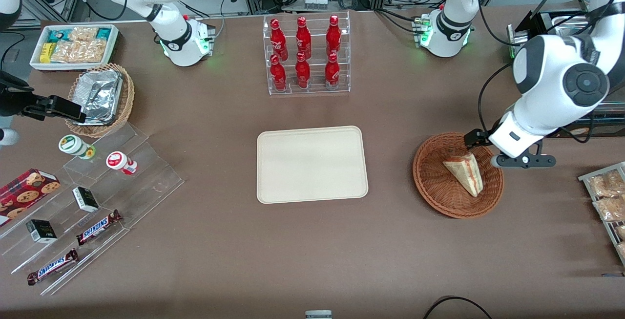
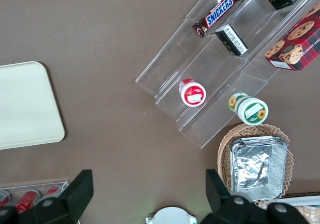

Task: Place sandwich from basket to tray
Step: 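Move the left gripper down over the wrapped sandwich in the wicker basket, then lower the open left gripper around the sandwich and close it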

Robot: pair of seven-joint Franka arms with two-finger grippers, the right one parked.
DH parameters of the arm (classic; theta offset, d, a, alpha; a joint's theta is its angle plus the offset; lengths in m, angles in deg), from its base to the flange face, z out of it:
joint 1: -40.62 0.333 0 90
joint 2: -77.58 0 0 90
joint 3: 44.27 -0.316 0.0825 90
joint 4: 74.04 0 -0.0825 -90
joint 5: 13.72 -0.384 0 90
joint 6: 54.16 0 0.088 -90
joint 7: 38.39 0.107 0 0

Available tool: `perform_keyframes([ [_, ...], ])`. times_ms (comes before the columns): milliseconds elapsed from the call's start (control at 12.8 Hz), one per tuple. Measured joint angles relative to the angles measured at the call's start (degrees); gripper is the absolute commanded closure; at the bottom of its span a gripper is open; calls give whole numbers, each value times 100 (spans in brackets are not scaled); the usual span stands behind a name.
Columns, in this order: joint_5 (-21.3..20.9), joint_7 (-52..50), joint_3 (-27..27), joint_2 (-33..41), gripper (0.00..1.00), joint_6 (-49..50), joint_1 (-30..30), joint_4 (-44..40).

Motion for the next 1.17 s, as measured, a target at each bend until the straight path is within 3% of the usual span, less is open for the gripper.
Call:
perform_keyframes([
  [469, -2, -603, -29, -29, 0, -686, 15, 543],
  [938, -1, -2862, -67, -100, 0, -1253, 61, 794],
  [1172, 0, -3207, -67, -188, 0, -1485, 122, 1000],
])
